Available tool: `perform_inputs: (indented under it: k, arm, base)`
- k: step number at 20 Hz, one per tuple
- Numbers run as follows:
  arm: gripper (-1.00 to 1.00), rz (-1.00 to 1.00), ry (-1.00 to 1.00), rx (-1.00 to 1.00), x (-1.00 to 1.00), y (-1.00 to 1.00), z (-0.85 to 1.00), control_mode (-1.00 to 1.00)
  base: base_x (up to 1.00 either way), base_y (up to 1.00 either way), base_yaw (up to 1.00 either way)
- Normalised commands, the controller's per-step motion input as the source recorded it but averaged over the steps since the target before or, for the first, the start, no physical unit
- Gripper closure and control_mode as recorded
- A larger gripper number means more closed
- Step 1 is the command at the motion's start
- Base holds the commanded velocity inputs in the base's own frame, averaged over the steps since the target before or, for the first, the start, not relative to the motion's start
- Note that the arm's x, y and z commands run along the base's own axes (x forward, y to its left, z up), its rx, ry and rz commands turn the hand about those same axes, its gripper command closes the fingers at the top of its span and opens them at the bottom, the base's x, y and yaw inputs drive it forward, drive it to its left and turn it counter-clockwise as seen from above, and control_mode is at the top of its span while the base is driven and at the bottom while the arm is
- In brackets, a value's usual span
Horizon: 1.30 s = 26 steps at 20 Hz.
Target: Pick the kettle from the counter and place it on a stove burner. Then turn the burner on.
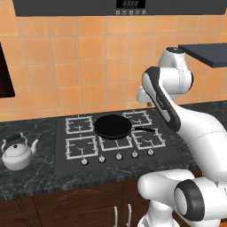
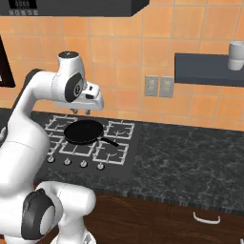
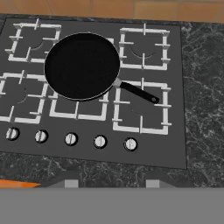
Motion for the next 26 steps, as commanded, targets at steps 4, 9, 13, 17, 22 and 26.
perform_inputs:
  k: [4,9,13,17,22,26]
  arm:
    - [-1.00,0.00,0.00,-0.04,-0.02,0.54,-0.14,-1.00]
    - [-1.00,0.00,-0.05,-0.06,0.00,1.00,-0.26,-1.00]
    - [-1.00,0.00,0.00,-0.01,0.00,1.00,-0.27,-1.00]
    - [-1.00,0.00,0.00,0.02,0.11,1.00,-0.34,-1.00]
    - [-1.00,0.00,0.01,0.01,0.07,1.00,-0.30,-1.00]
    - [-1.00,0.00,0.05,0.04,0.00,1.00,-0.06,-1.00]
  base:
    - [0.00,0.00,0.00]
    - [0.00,0.00,0.00]
    - [0.00,0.00,0.00]
    - [0.00,0.00,0.00]
    - [0.00,0.00,0.00]
    - [0.00,0.00,0.00]
